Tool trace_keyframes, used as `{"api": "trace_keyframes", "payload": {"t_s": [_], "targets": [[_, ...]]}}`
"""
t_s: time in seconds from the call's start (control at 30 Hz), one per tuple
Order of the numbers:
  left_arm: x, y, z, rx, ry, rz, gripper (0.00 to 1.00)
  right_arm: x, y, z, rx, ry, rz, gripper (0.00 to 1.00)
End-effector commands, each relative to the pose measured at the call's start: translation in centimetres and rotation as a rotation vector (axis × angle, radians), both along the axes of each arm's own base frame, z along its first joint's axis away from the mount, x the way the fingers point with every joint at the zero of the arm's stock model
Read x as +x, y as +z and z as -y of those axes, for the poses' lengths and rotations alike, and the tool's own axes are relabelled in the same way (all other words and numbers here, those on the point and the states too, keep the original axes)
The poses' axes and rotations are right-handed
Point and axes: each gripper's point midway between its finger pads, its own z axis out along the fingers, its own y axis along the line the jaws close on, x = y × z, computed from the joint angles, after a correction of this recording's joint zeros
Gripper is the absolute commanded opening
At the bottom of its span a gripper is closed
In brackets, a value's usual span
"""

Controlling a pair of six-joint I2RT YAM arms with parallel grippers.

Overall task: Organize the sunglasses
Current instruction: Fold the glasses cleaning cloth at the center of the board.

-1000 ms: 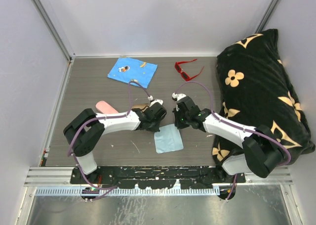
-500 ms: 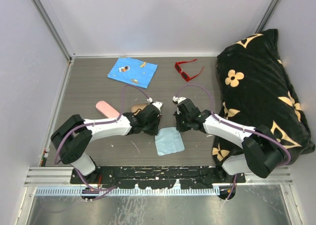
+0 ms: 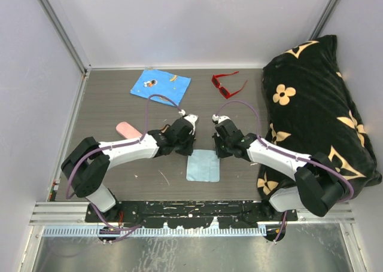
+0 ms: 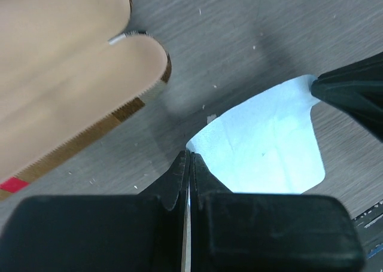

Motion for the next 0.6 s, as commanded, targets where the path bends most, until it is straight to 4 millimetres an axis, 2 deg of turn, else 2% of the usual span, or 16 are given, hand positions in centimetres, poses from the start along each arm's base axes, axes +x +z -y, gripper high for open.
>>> {"api": "trace_keyframes", "payload": {"t_s": [0.0,0.23,0.57], "targets": [[2.3,2.3,1.0,-0.024,-0.024,0.083,0.00,2.7,2.4,-0.9,0.033,-0.039,0.102,0.01],[1.1,2.0,1.3,-0.072,-0.086,0.076,0.00,0.8,2.4,-1.4,0.083,0.051,0.079,0.00],[-0.6,2.0,1.1,-0.146,-0.128,0.083,0.00,-2.3,1.2,-1.9,0.141,0.136,-0.016,0.00]]}}
